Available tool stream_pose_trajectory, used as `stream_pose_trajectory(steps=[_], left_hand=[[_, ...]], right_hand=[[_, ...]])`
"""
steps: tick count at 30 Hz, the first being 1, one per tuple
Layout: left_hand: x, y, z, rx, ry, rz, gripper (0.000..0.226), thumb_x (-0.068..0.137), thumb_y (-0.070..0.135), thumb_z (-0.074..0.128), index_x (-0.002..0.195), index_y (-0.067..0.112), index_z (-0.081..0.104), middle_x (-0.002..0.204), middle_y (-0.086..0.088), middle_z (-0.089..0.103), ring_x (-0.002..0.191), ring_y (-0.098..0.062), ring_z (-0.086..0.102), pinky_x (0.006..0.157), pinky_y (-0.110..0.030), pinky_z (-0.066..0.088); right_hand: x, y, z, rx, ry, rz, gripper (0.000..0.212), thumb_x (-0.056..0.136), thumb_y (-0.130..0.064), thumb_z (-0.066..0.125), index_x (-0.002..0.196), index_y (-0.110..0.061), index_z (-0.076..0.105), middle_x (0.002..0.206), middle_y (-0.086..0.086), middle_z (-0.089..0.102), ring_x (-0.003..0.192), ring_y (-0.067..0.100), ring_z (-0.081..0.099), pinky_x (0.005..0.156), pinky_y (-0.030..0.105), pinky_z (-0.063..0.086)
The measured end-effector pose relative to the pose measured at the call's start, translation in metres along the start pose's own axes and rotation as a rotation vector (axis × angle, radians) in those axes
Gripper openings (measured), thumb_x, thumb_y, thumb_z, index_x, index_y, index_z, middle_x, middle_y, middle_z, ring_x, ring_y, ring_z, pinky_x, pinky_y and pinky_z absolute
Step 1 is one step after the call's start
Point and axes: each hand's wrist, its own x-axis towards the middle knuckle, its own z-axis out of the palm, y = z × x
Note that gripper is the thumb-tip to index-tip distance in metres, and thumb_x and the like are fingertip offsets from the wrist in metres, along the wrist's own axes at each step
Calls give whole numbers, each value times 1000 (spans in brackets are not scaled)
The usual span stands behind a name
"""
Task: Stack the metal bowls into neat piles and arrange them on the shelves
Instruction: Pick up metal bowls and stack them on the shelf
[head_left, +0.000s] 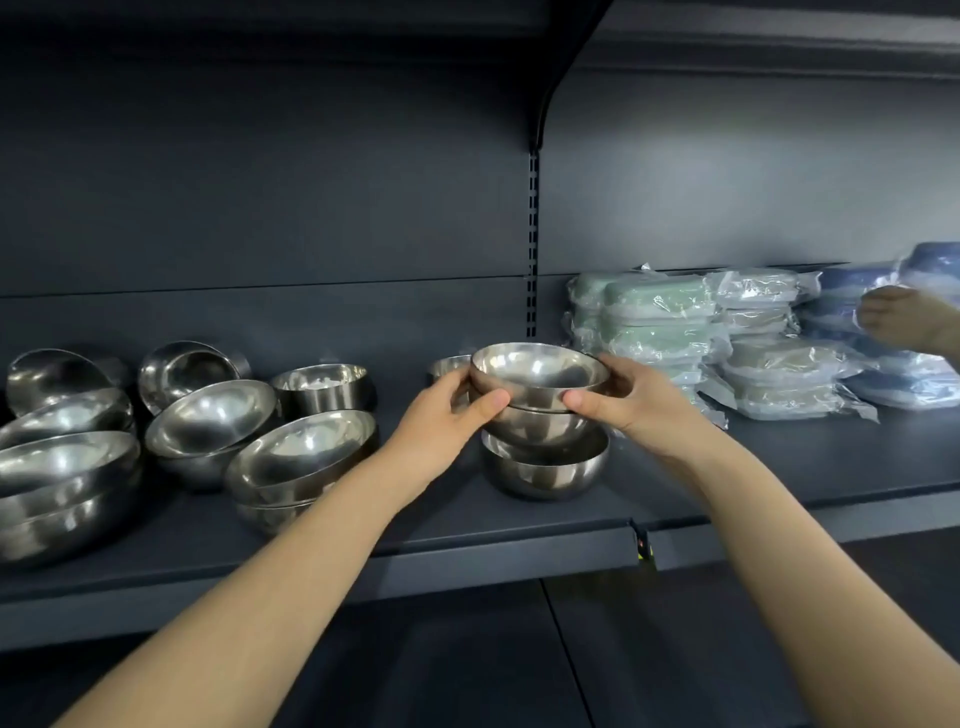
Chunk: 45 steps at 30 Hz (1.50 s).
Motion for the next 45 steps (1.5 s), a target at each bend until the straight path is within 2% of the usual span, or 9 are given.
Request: stream_pose_trajectory(steps=[2, 6, 11, 16, 25, 30, 34, 40, 45], left_hand=[[-5, -12, 7, -15, -2, -22, 25, 89, 28, 59, 112, 28, 50, 110, 14, 58, 107, -1, 52, 83, -6, 42], [-16, -27, 20, -74, -55, -90, 60, 80, 47, 57, 133, 21, 44, 129, 5, 57, 115, -9, 55, 103, -31, 43], [-16, -28, 26, -116, -79, -92, 42, 88, 37, 55, 128, 33, 41, 124, 10, 54, 114, -9, 54, 103, -32, 43], [-12, -32, 21, -133, -15, -83, 80, 74, 58, 63, 141, 36, 26, 136, 11, 49, 124, -15, 50, 109, -38, 36], [-3, -47, 12, -122, 34, -120, 97, 63, 70, 62, 144, 38, 22, 141, 9, 46, 129, -11, 44, 111, -39, 35], [-13, -39, 14, 115, 72, -202, 75, 87, 60, 44, 149, 30, 14, 153, 3, 29, 139, -17, 30, 115, -41, 27], [-34, -21, 15, 296, 71, -231, 68, 92, 49, 44, 148, 18, 21, 153, -1, 28, 139, -17, 30, 114, -36, 26], [-91, 26, -5, 572, 58, -125, 34, 95, 38, 45, 120, 19, 57, 125, 4, 57, 110, -9, 50, 84, -21, 35], [-121, 57, -33, 788, 136, 20, 30, 95, 36, 44, 108, 15, 60, 108, 4, 62, 103, -13, 55, 85, -26, 41]], right_hand=[[-1, 8, 0, -46, -28, 22, 77, 55, -48, 85, 119, -15, 60, 109, 3, 70, 106, 19, 64, 99, 35, 48], [-10, 18, 4, -25, -74, 23, 46, 76, -21, 77, 117, -25, 56, 108, -10, 69, 106, 7, 62, 86, 16, 48], [-20, 27, 12, 15, -75, 11, 57, 64, -28, 79, 115, -38, 54, 110, -15, 68, 106, 1, 62, 86, 19, 49], [-7, 31, 26, -4, -35, 10, 58, 65, -31, 82, 115, -34, 53, 110, -13, 66, 107, 4, 61, 94, 26, 46], [5, 34, 43, 9, -55, 32, 52, 72, -25, 79, 114, -38, 51, 114, -15, 64, 108, -1, 58, 87, 17, 46], [0, 28, 40, -142, -58, 83, 57, 76, -33, 76, 125, -22, 48, 116, -14, 61, 110, 1, 56, 92, 19, 44], [-15, 15, 37, -341, -24, 121, 92, 79, -46, 69, 149, -9, 22, 154, 4, 31, 141, 18, 30, 113, 33, 30], [-51, -20, 36, -627, -5, 1, 52, 91, -33, 58, 135, -8, 46, 132, 14, 54, 121, 26, 51, 87, 25, 37], [-66, -53, 49, -841, -58, -137, 55, 90, -37, 58, 136, -8, 46, 138, 14, 49, 125, 30, 46, 98, 34, 39]])
